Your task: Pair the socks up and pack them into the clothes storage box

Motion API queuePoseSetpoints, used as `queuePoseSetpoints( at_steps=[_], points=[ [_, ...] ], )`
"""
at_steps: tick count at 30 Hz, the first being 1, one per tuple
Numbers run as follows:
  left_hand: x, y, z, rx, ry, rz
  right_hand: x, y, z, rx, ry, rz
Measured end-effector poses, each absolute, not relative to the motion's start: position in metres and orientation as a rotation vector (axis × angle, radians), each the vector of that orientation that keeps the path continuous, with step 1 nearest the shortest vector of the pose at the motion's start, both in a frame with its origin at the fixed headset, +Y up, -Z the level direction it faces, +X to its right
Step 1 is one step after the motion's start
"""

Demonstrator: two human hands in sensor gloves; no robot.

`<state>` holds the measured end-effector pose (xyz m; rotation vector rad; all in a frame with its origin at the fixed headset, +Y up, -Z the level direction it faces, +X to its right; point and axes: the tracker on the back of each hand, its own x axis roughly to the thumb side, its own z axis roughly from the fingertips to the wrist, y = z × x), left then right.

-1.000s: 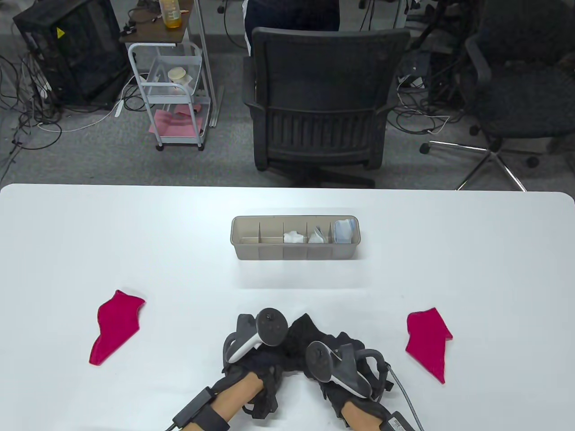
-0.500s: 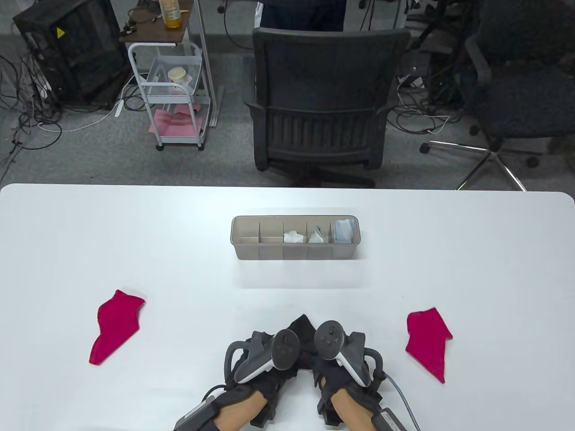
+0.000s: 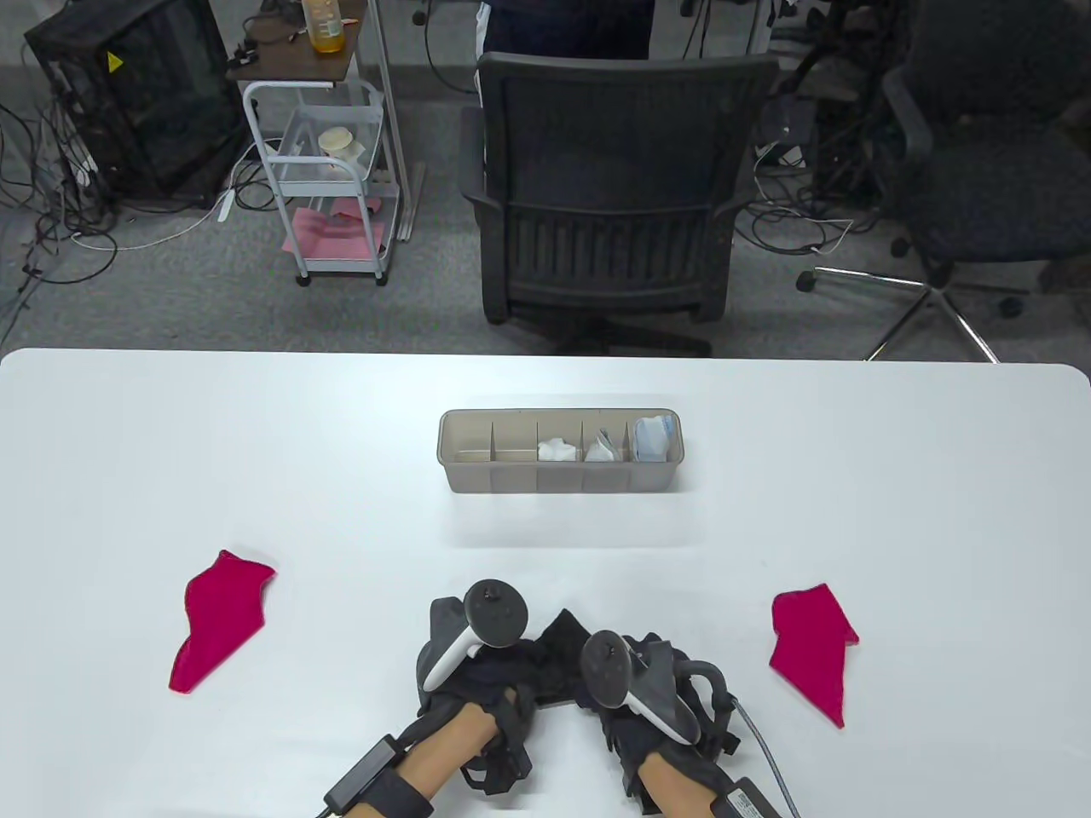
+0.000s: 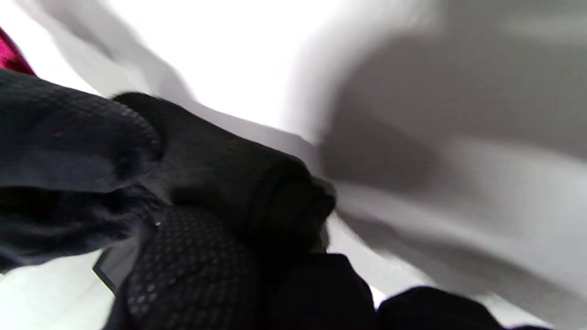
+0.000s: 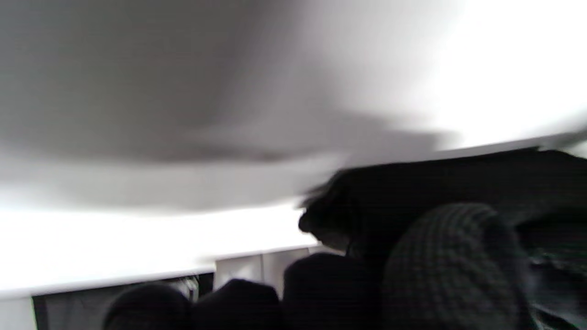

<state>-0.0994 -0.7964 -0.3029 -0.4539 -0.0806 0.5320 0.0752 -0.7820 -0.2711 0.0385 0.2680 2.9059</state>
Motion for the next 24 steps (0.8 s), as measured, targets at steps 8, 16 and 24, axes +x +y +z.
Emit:
queuePoseSetpoints(
  at_steps=[8, 16, 24],
  points=[
    [-0.073, -0.771, -0.268, -0.15, -0.235, 0.214, 0.077, -0.784, -0.276, -0.076, 0.173, 2.882],
    [-0.075, -0.783, -0.279, -0.271, -0.282, 0.213, 0.086, -0.785, -0.27, 0.086, 0.341, 2.834],
    [-0.095, -0.793, -0.304, -0.52, -0.111, 0.501, 0.091, -0.779, -0.268, 0.001, 0.182, 2.8]
  ],
)
